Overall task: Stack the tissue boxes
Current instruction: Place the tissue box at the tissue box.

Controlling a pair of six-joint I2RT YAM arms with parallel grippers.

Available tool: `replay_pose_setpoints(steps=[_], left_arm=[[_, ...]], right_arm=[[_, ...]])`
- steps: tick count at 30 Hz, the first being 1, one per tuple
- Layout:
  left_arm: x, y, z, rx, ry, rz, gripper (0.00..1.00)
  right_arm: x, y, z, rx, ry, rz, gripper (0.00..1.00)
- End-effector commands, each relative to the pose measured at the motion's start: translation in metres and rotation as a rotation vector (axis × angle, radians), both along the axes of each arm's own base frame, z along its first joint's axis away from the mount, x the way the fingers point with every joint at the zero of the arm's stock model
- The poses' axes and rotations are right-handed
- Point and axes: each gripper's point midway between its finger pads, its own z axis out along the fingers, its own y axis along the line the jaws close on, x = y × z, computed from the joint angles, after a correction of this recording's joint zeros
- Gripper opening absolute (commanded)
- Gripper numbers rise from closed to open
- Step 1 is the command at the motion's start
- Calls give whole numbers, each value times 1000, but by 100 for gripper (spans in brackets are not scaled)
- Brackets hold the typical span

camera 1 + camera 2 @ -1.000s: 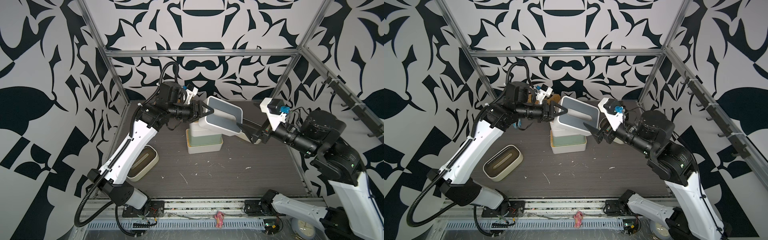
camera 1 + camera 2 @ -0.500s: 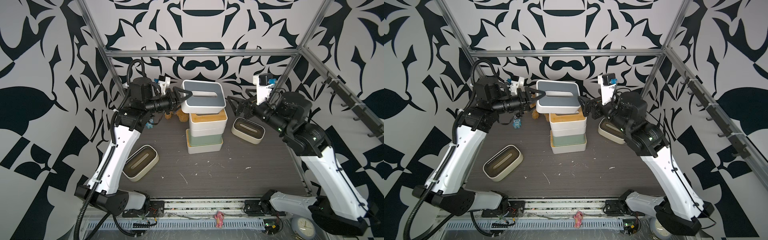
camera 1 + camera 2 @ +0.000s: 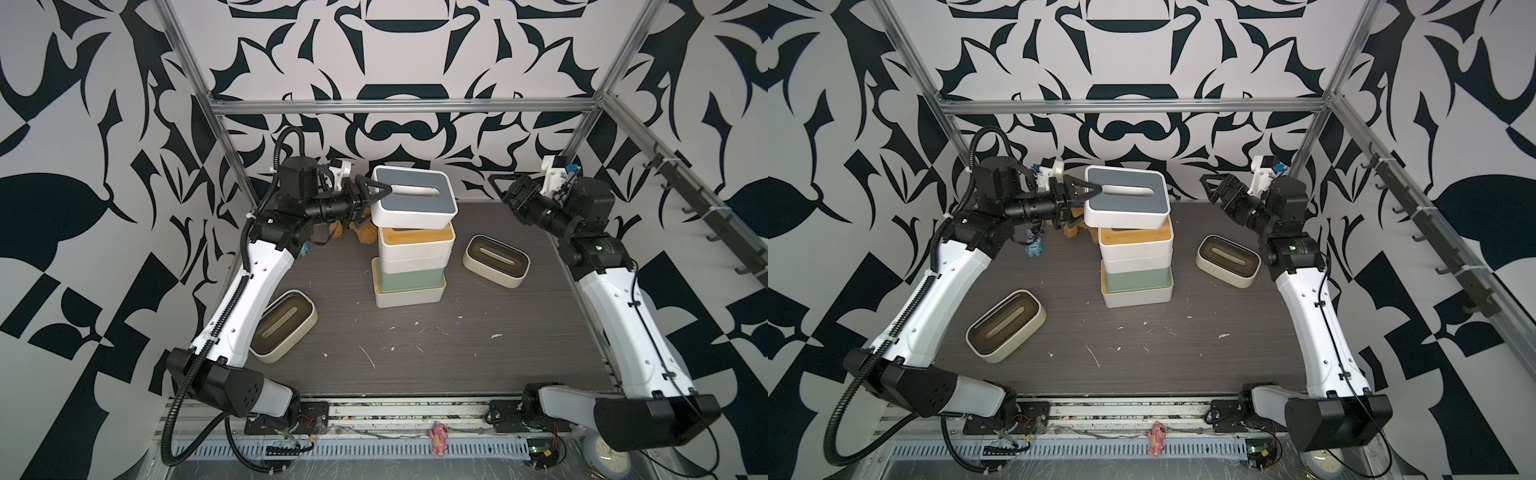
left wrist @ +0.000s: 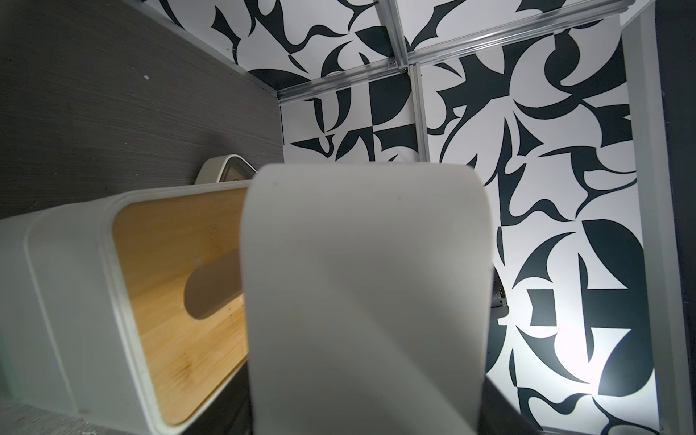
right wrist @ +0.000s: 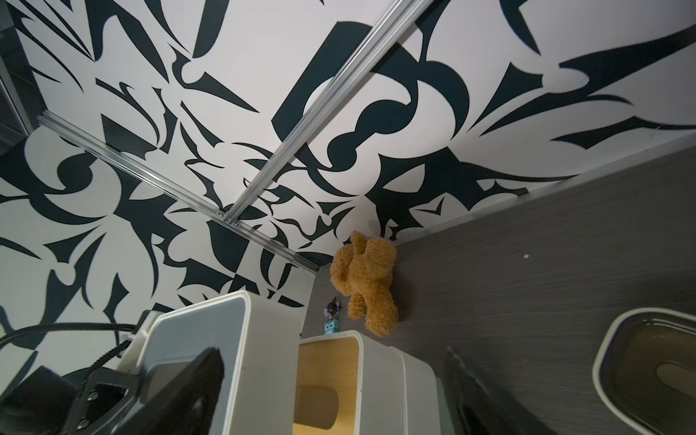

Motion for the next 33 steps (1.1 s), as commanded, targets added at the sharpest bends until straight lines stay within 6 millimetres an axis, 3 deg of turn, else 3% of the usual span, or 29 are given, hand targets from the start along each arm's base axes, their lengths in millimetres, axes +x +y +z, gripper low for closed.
replay_pose_setpoints(steps=[1, 7, 14, 33], left_arm=[[2, -7, 9, -42, -37, -35, 32], [7, -11, -10, -45, 7, -45, 32], [10, -12, -16, -45, 22, -44, 32], [8, -18, -32, -46, 65, -56, 36]], right_arm=[[-21, 6, 34, 55, -103, 63, 94], [-30, 15, 27, 103, -87, 134, 94], [-31, 17, 11, 107, -47, 142, 94], [-27, 22, -4, 147, -13, 173, 94]])
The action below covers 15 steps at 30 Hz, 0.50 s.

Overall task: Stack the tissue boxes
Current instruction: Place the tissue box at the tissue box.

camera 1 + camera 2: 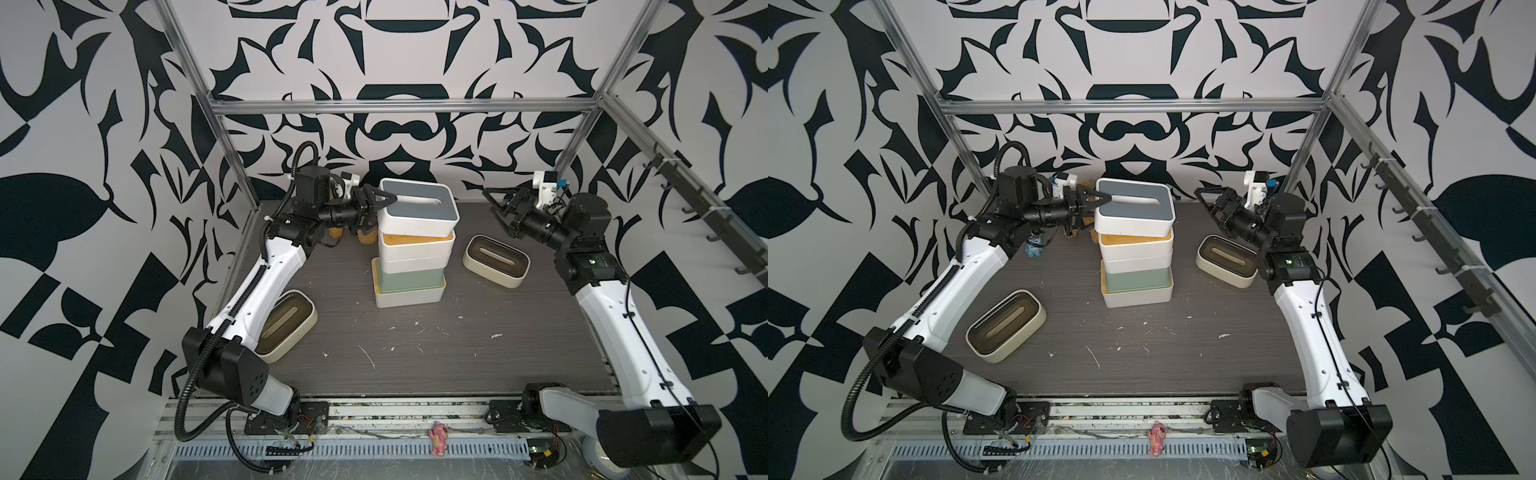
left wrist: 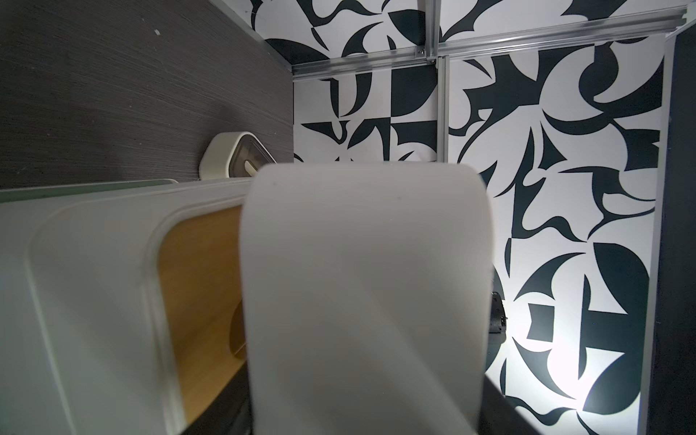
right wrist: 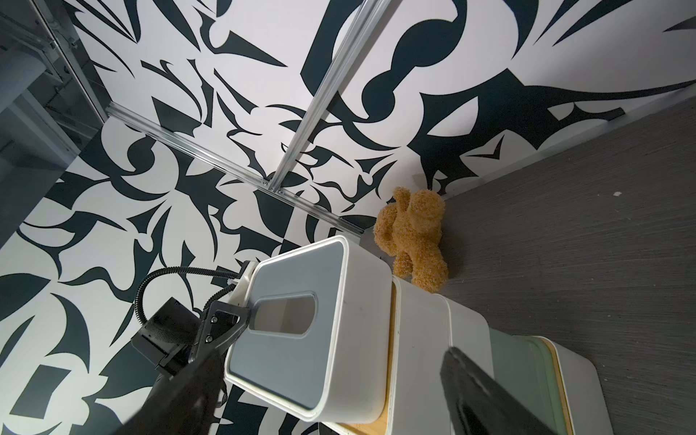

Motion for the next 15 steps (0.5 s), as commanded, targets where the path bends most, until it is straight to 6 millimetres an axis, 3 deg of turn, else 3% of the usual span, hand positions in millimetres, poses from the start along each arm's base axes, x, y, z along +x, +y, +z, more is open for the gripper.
replay_pose_setpoints(steps=[1, 11, 15], left_arm=[[-5, -4, 11, -29, -42, -26, 36], [-7, -5, 12, -56, -34, -29, 35], [-7, -6, 22, -93, -57, -30, 35]], right_arm=[[-5, 2, 18, 17, -71, 19, 93], [-3, 3, 12, 23, -56, 24, 93], [-2, 4, 11, 32, -52, 31, 93]])
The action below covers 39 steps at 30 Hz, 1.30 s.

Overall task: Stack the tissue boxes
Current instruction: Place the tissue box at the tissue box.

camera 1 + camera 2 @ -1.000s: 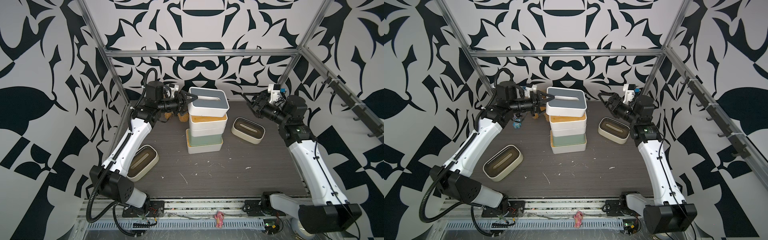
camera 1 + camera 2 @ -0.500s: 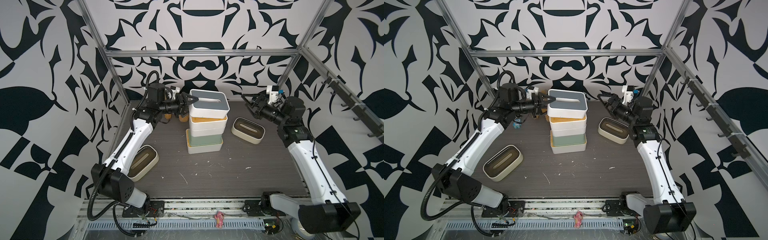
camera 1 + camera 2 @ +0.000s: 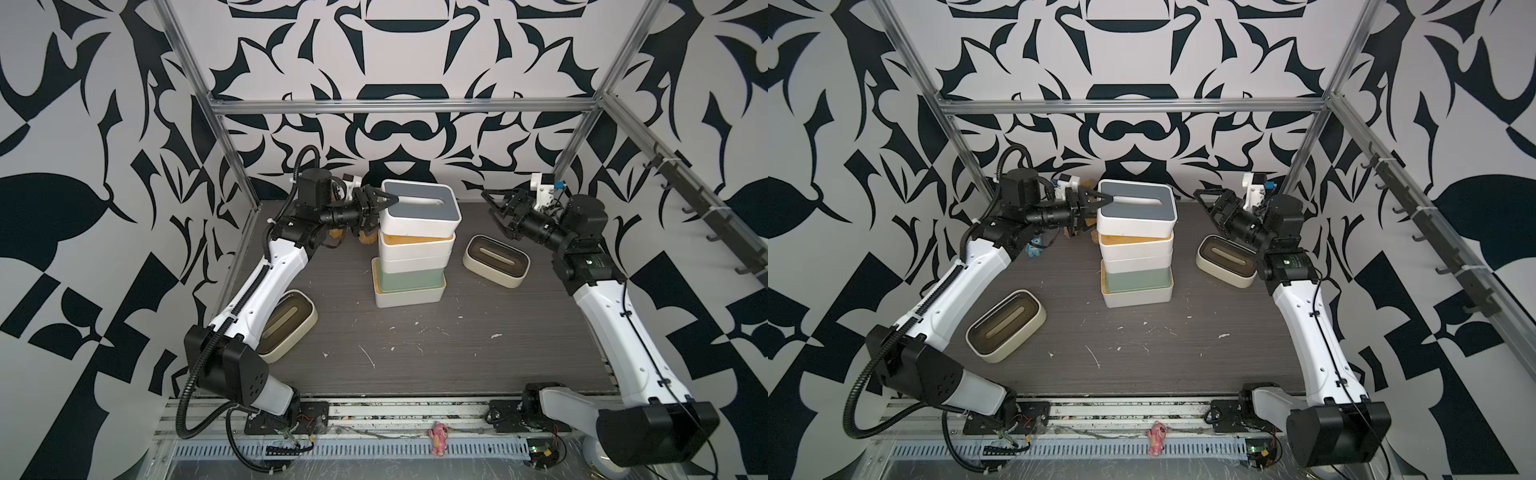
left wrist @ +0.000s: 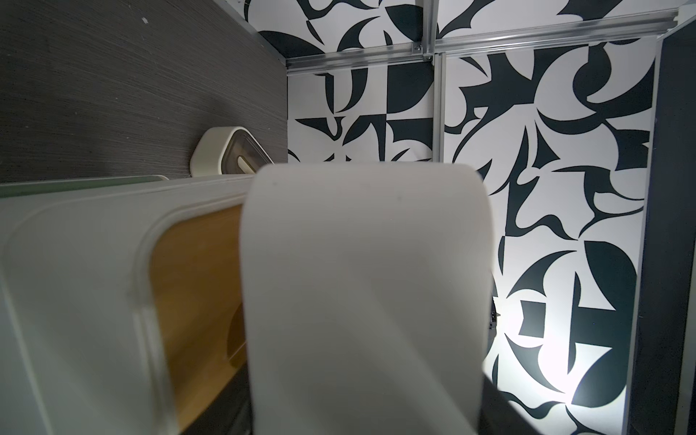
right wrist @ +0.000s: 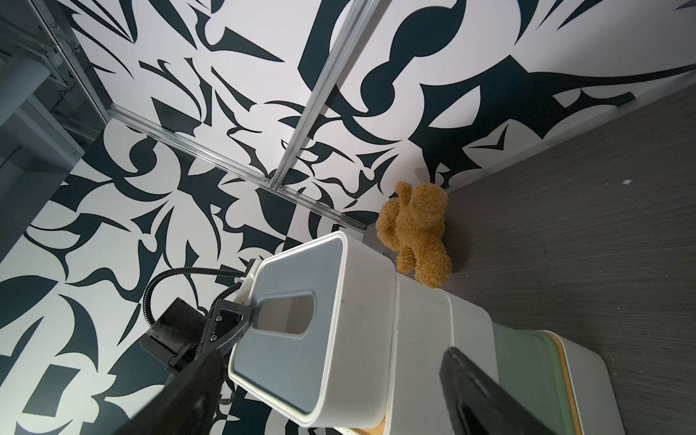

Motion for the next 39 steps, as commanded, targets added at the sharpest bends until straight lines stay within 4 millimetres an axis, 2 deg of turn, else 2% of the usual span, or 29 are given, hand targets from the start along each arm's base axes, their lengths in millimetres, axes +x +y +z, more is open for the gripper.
replay_pose_setpoints(steps=[1, 7, 20, 26, 39], left_arm=[[-8, -1, 30, -70, -80, -17, 35], [-8, -1, 35, -87, -83, -17, 35], [-11, -1, 14, -48, -39, -23, 36], [-12, -1, 8, -45, -27, -24, 40], [-19, 5, 2, 23, -28, -15, 76]], right_arm=[[-2, 2, 15, 16, -64, 21, 93], [-2, 4, 12, 18, -57, 28, 93], [0, 7, 9, 21, -49, 37, 93], [0, 11, 8, 22, -48, 46, 93], [-2, 18, 8, 19, -52, 67, 92]])
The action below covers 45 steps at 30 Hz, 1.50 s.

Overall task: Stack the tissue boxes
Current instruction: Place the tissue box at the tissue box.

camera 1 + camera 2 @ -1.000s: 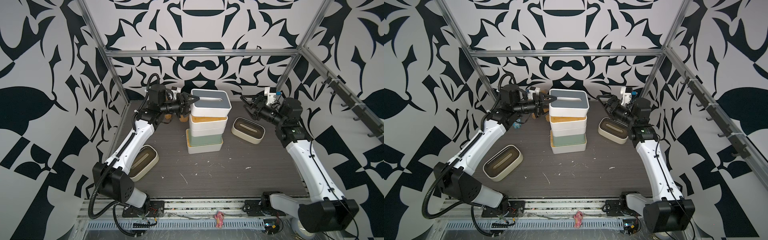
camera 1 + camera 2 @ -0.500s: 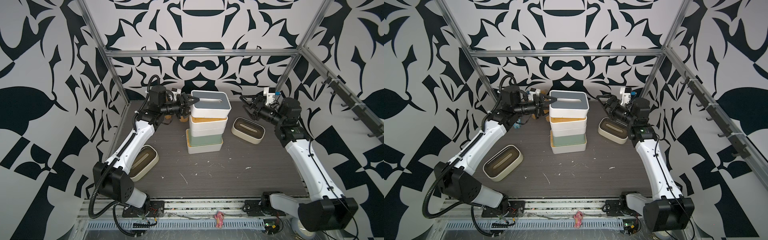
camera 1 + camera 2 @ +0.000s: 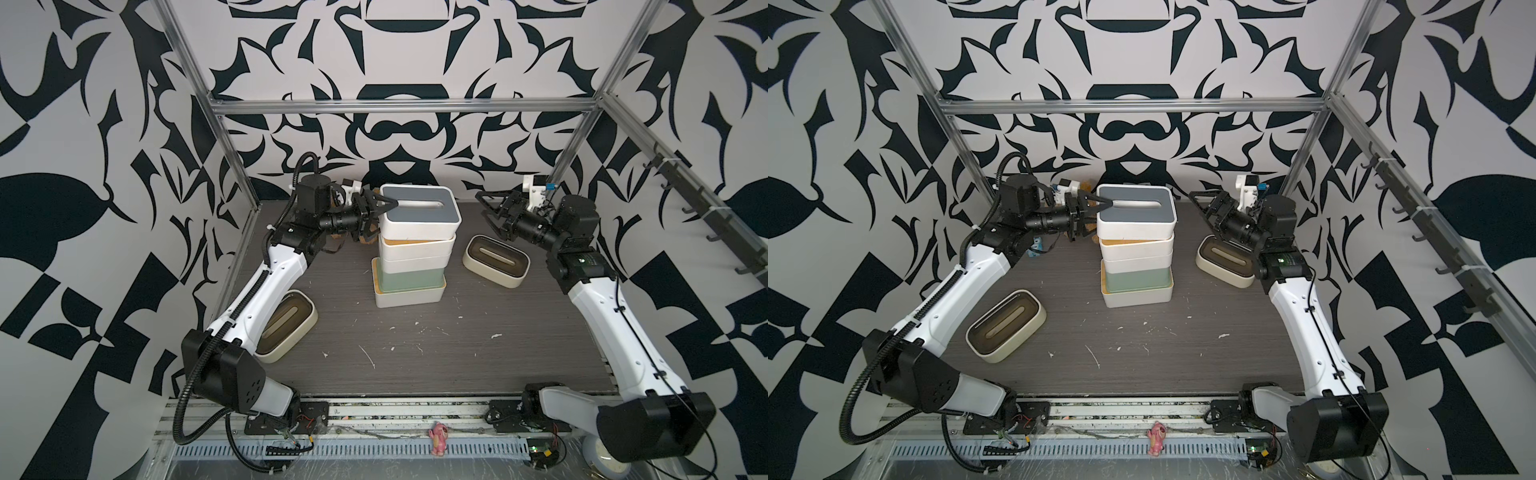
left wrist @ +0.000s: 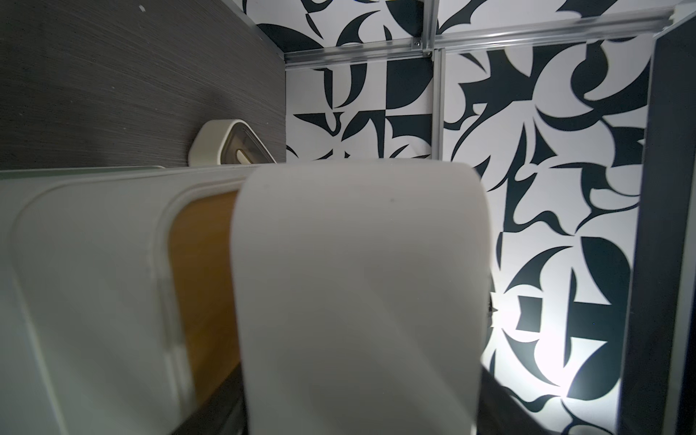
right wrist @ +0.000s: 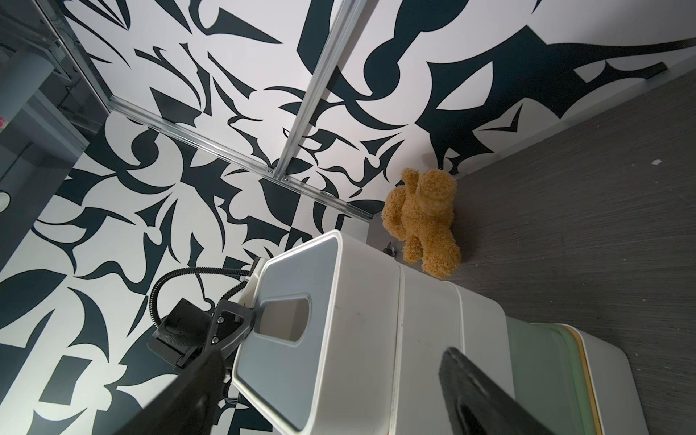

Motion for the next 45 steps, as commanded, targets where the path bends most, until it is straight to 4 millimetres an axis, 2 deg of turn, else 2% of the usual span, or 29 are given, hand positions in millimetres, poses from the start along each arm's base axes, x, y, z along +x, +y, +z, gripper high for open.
replay_pose_setpoints(steps=[1, 5, 6, 10, 24, 45], left_arm=[[-11, 3, 14, 19, -39, -13, 79], [-10, 4, 10, 31, -32, -1, 84], [-10, 4, 10, 34, -34, -1, 89], [-9, 7, 9, 69, -42, 7, 91], [0, 9, -1, 168, -31, 15, 93], [9, 14, -12, 258, -26, 34, 96]], right_arm=[[-4, 5, 16, 4, -71, 21, 93], [-5, 5, 18, 4, -77, 25, 92], [-4, 5, 18, 4, -78, 23, 92], [-6, 6, 18, 2, -82, 30, 92], [-14, 9, 25, -20, -118, 50, 93], [-13, 11, 22, -29, -120, 64, 93]])
